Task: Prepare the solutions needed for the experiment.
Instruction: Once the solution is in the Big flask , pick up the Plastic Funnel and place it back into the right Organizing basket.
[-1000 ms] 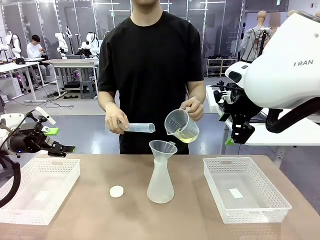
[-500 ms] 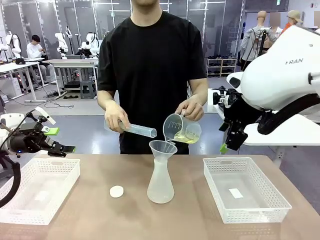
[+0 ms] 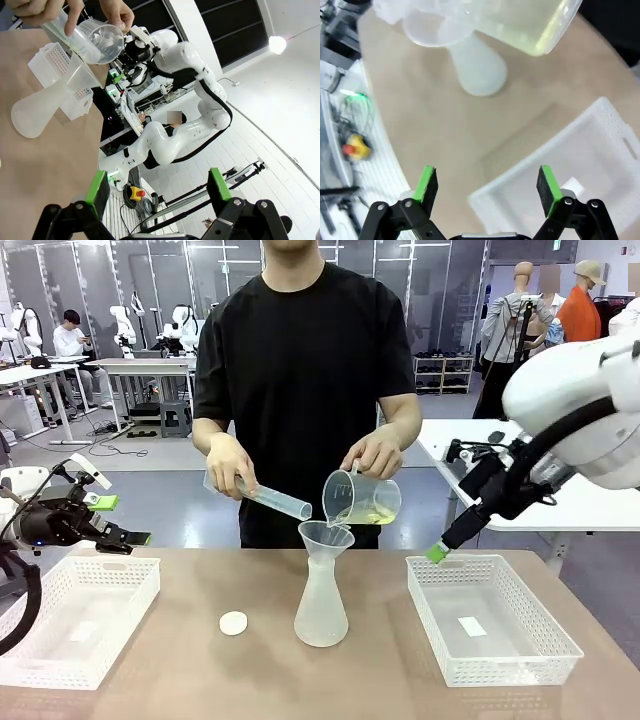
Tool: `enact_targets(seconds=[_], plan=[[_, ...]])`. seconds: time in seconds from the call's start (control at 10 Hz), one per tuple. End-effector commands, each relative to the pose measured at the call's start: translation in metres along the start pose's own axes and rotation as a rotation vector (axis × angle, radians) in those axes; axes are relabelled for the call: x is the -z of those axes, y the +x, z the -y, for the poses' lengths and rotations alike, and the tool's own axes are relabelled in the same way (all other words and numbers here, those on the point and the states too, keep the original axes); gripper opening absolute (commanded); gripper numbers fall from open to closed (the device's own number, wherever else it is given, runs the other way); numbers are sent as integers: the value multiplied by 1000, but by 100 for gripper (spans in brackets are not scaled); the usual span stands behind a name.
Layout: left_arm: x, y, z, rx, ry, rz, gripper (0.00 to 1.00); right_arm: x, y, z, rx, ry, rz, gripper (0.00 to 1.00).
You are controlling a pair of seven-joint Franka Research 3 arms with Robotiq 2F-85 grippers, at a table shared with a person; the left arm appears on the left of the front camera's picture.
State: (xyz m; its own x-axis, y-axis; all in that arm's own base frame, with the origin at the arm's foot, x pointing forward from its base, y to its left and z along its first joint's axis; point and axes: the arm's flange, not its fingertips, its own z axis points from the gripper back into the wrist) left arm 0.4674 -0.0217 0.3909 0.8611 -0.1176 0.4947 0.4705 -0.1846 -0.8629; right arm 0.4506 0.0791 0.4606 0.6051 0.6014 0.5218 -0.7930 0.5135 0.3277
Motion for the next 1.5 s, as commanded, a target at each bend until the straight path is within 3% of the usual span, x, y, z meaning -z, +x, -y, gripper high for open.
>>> enact_targets(seconds=[0.0,0.6,1.0,1.4], plan=[[1,1,1,4,-2,1,100,-9,-5,35,247,221,109,100],[1,1,1,4,-2,1,100,2,-27,78,568,550,205,100],[1,1,1,4,-2,1,100,12,-32,85,671,546,275,100],[1,1,1,4,-2,1,100,21,-41,89,746,512,274,100]])
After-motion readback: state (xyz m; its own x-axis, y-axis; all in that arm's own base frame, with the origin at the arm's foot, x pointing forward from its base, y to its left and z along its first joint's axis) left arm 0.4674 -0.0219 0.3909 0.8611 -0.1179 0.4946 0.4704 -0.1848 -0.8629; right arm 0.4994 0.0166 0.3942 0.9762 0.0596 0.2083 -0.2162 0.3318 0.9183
